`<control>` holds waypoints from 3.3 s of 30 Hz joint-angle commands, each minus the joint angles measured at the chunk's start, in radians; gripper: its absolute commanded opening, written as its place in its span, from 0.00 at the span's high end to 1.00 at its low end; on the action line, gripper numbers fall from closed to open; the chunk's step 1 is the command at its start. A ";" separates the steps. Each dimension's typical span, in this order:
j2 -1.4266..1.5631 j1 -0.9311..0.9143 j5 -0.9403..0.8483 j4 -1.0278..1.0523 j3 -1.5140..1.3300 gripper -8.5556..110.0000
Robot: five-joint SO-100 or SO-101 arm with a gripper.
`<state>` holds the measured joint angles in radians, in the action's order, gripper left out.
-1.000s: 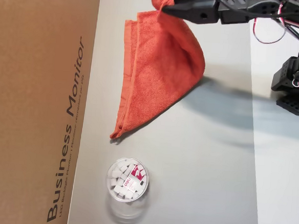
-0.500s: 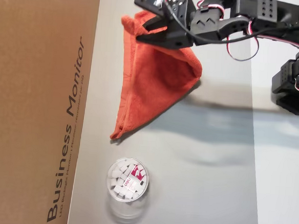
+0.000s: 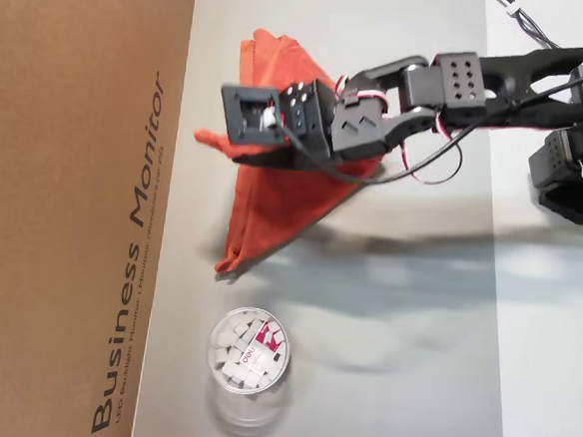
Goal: Fold the blanket.
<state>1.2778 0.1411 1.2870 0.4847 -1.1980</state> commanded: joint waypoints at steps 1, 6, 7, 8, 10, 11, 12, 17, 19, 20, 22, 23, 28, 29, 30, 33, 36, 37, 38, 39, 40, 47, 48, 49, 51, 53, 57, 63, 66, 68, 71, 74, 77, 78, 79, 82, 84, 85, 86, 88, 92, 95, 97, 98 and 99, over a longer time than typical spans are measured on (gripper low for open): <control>-0.009 0.040 -0.034 -0.025 0.044 0.91; -0.075 0.074 -0.075 -0.028 0.044 0.91; -0.087 0.080 -0.083 -0.028 0.048 0.91; -0.103 0.084 -0.091 -0.028 0.052 0.91; -0.129 0.091 -0.103 -0.028 0.058 0.91; -0.140 0.094 -0.107 -0.028 0.060 0.91; -0.150 0.097 -0.107 -0.028 0.060 0.91; -0.195 0.100 -0.107 -0.028 0.060 0.91; -0.216 0.100 -0.109 -0.028 0.061 0.91; -0.227 0.100 -0.109 -0.028 0.061 0.91; -0.245 0.100 -0.109 -0.029 0.061 0.91; -0.253 0.101 -0.109 -0.029 0.061 0.91; -0.284 0.115 -0.173 -0.031 0.063 0.91; -0.291 0.115 -0.199 -0.031 0.063 0.91; -0.298 0.117 -0.221 -0.037 0.063 0.91; -0.325 0.133 -0.267 -0.089 0.063 0.91; -0.344 0.152 -0.298 -0.124 0.063 0.91; -0.348 0.156 -0.307 -0.129 0.063 0.91; -0.350 0.163 -0.319 -0.129 0.063 0.90; -0.351 0.167 -0.333 -0.127 0.063 0.89; -0.353 0.169 -0.345 -0.120 0.063 0.87; -0.359 0.198 -0.376 -0.114 0.061 0.80; -0.359 0.199 -0.387 -0.114 0.061 0.80; -0.359 0.199 -0.405 -0.114 0.060 0.80; -0.357 0.199 -0.443 -0.114 0.052 0.80; -0.351 0.201 -0.451 -0.112 0.044 0.80; -0.345 0.201 -0.446 -0.101 0.041 0.83; -0.341 0.201 -0.446 0.002 0.043 0.88; -0.341 0.201 -0.446 0.032 0.048 0.88; -0.341 0.201 -0.446 0.051 0.051 0.88; -0.341 0.207 -0.446 0.060 0.043 0.87; -0.341 0.212 -0.446 0.072 0.043 0.87; -0.341 0.219 -0.446 0.071 0.049 0.87; -0.341 0.222 -0.446 0.071 0.058 0.87; -0.339 0.227 -0.446 0.064 0.061 0.87; -0.307 0.227 -0.449 0.057 0.075 0.87; -0.273 0.224 -0.462 0.069 0.072 0.87; -0.259 0.222 -0.462 0.071 0.072 0.87; -0.249 0.219 -0.460 0.071 0.071 0.87; -0.227 0.216 -0.449 0.071 0.071 0.87; -0.183 0.210 -0.446 0.071 0.071 0.87; -0.149 0.198 -0.446 0.069 0.071 0.87; -0.130 0.189 -0.446 0.066 0.071 0.87; -0.121 0.184 -0.446 0.067 0.071 0.87; -0.110 0.179 -0.446 0.071 0.071 0.87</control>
<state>1.0769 0.3375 0.8360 0.5522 -1.1689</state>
